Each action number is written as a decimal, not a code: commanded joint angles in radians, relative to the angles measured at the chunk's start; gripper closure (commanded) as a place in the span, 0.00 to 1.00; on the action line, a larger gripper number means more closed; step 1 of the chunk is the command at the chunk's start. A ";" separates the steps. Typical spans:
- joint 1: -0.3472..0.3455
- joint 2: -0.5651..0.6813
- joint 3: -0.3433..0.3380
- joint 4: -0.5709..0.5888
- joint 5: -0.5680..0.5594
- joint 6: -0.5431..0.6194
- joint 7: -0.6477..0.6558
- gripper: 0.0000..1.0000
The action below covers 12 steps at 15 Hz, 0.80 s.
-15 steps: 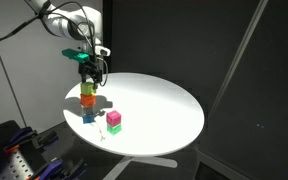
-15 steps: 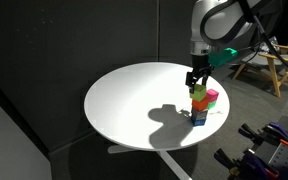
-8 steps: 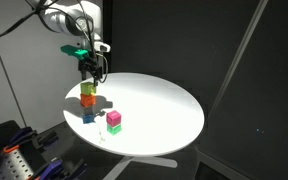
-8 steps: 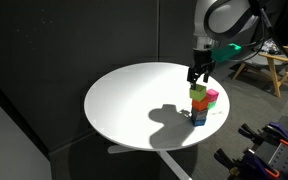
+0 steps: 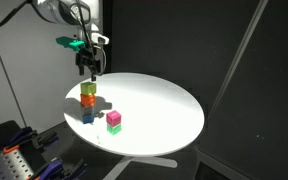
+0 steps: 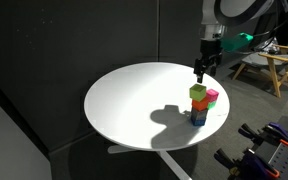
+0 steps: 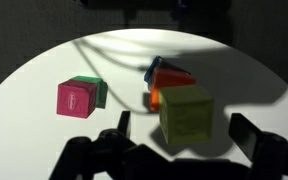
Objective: Move the green block to the other stack of blocks
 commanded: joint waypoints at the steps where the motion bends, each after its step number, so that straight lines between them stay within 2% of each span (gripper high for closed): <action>1: -0.009 -0.090 -0.007 -0.027 0.014 -0.081 -0.027 0.00; 12: -0.008 -0.237 -0.004 -0.017 0.003 -0.334 -0.031 0.00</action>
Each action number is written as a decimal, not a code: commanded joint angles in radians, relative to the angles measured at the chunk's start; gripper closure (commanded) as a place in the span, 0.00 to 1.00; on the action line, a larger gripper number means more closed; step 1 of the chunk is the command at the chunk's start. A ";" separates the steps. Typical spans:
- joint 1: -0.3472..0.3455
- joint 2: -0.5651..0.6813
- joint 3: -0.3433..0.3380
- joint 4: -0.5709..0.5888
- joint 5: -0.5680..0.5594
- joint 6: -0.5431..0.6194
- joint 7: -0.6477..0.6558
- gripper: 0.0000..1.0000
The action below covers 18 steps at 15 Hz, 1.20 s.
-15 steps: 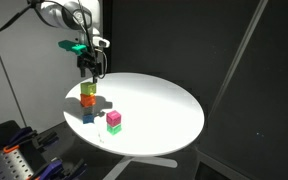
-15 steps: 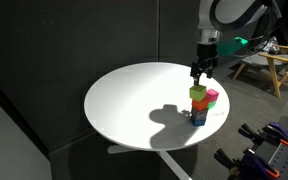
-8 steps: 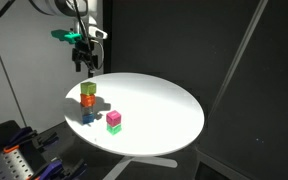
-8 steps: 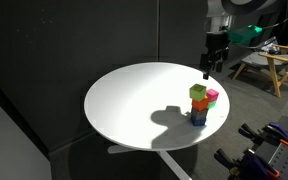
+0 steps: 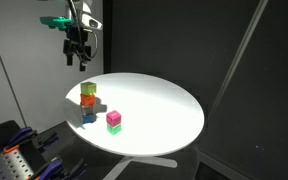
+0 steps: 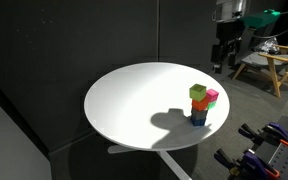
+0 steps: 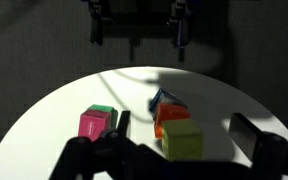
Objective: Move the green block to the other stack of blocks
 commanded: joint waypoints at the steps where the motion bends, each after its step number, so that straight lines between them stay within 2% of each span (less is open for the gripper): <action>1: -0.006 -0.067 0.001 -0.011 0.001 -0.087 -0.021 0.00; 10: -0.005 -0.202 0.000 -0.062 -0.001 -0.183 -0.041 0.00; 18: -0.007 -0.316 -0.004 -0.112 0.016 -0.159 -0.031 0.00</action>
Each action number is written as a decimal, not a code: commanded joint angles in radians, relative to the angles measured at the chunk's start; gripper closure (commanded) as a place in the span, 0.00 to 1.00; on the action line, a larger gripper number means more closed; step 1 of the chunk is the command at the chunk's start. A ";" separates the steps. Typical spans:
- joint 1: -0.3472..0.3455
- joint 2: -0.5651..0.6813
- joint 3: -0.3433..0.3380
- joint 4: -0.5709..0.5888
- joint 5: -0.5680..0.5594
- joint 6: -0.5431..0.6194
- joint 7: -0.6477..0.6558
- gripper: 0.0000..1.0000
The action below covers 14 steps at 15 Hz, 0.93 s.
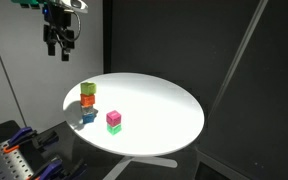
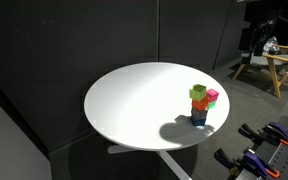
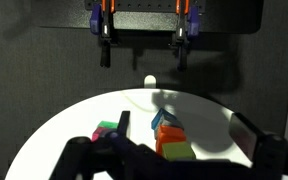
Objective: Move the green block to the other stack of blocks
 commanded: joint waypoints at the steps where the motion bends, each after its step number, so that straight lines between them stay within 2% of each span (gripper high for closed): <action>1: -0.007 -0.066 -0.004 -0.031 0.015 0.011 -0.011 0.00; 14: -0.008 -0.061 0.007 -0.027 0.004 0.001 -0.003 0.00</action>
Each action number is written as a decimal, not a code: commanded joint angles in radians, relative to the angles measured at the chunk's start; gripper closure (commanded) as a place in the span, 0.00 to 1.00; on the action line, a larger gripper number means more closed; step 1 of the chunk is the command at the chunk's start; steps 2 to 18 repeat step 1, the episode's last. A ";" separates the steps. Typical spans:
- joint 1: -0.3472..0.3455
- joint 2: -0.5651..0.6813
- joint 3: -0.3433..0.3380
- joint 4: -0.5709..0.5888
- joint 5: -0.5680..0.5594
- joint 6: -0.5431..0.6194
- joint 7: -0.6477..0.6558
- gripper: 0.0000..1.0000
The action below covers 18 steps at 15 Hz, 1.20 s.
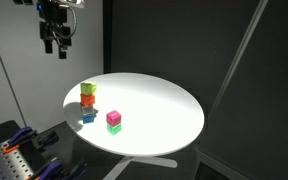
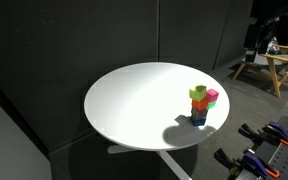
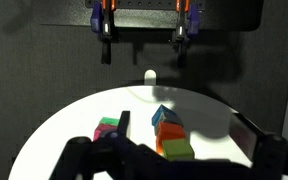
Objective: Move the green block to the other stack of blocks
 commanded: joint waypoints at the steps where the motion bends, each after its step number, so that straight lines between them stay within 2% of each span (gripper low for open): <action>1: -0.008 0.000 0.007 0.001 0.003 -0.002 -0.003 0.00; 18: -0.008 0.000 0.007 0.001 0.003 -0.002 -0.003 0.00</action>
